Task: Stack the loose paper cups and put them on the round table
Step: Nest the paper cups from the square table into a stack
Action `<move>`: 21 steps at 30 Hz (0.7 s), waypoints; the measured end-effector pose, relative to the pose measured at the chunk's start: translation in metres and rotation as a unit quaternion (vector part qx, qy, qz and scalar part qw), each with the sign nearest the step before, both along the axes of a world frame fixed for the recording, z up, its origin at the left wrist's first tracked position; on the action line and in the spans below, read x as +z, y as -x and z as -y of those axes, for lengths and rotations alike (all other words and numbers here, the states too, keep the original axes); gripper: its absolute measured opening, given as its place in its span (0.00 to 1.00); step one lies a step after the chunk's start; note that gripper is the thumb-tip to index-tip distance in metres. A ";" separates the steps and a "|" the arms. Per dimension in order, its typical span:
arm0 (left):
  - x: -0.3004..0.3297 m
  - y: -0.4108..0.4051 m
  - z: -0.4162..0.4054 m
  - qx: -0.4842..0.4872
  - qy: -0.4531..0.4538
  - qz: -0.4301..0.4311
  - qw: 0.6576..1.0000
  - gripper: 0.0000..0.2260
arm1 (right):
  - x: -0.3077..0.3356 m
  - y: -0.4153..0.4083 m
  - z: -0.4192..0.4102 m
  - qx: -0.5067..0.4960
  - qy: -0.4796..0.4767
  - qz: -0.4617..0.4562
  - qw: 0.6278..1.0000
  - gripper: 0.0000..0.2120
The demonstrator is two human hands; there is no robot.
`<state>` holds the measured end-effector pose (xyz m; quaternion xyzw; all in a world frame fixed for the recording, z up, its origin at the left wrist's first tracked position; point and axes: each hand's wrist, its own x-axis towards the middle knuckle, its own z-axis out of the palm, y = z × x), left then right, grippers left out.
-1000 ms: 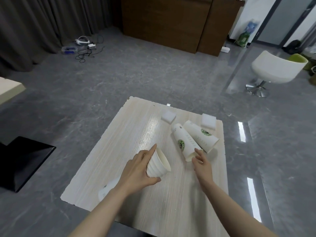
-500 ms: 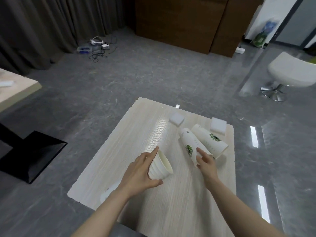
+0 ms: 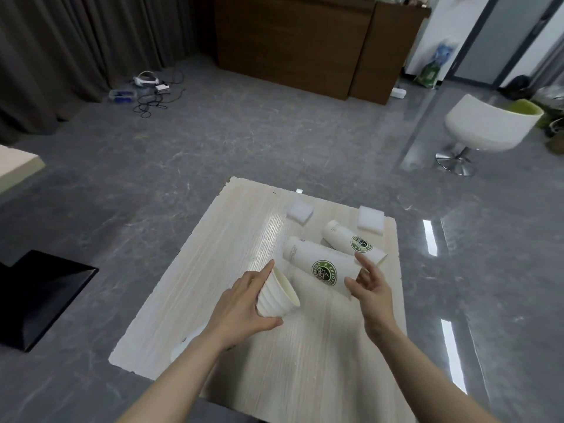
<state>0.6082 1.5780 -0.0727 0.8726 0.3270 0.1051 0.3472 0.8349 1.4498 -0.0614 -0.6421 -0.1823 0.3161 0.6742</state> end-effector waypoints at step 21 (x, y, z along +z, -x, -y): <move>-0.002 0.006 0.003 -0.006 0.001 0.013 1.000 0.48 | 0.039 -0.008 0.026 0.039 -0.066 0.006 0.997 0.19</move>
